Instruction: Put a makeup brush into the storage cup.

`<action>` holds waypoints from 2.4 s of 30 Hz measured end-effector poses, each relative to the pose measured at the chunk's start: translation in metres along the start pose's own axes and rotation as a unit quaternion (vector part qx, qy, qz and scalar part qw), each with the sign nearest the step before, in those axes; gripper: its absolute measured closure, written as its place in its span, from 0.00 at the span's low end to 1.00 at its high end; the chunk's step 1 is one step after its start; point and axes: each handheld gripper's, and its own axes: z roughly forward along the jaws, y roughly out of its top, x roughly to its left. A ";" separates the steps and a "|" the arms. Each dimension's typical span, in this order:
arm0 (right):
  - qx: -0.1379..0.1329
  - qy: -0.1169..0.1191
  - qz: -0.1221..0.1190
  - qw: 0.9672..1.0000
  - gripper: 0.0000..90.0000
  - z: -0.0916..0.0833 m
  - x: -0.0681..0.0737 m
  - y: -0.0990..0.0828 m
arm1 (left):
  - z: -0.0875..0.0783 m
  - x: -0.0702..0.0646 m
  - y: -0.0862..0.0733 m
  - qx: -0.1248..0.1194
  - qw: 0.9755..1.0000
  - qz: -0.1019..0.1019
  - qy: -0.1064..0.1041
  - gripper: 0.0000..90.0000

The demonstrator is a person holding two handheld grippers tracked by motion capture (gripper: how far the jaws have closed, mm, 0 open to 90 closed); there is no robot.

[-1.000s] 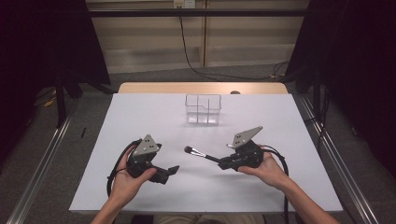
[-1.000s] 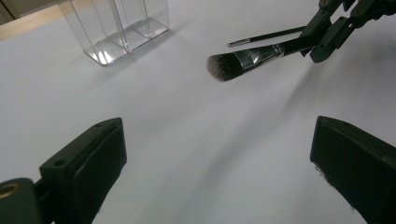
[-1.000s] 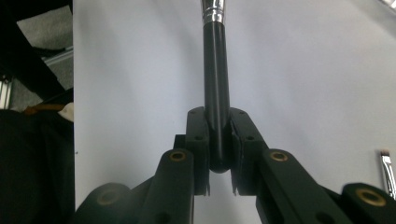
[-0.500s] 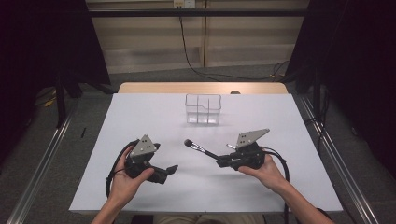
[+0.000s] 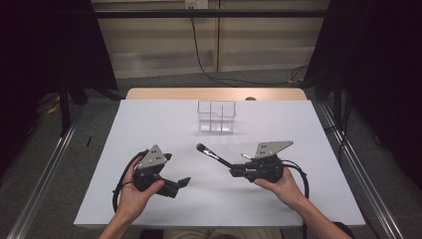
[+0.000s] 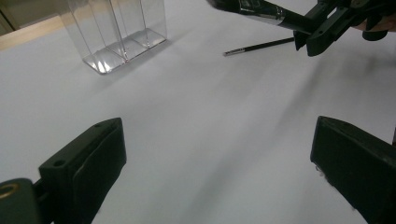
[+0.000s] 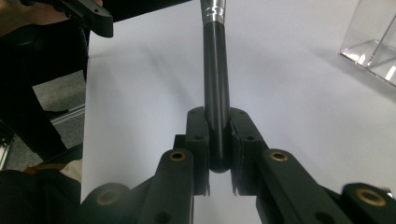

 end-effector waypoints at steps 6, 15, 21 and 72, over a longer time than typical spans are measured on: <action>-0.025 -0.011 -0.009 1.000 0.89 -0.001 0.002 0.001 | -0.002 0.000 -0.003 -0.005 1.000 -0.007 0.001 0.04; -0.055 -0.011 -0.005 0.998 0.89 -0.004 0.001 0.000 | -0.001 -0.002 -0.002 -0.015 1.000 -0.005 0.002 0.04; -0.064 -0.016 -0.013 0.998 0.89 -0.004 0.004 0.002 | 0.002 -0.006 0.003 -0.040 0.999 -0.020 -0.009 0.04; -0.076 -0.015 -0.019 0.997 0.89 -0.002 0.006 0.005 | 0.061 -0.028 0.043 -0.133 0.989 -0.024 -0.057 0.27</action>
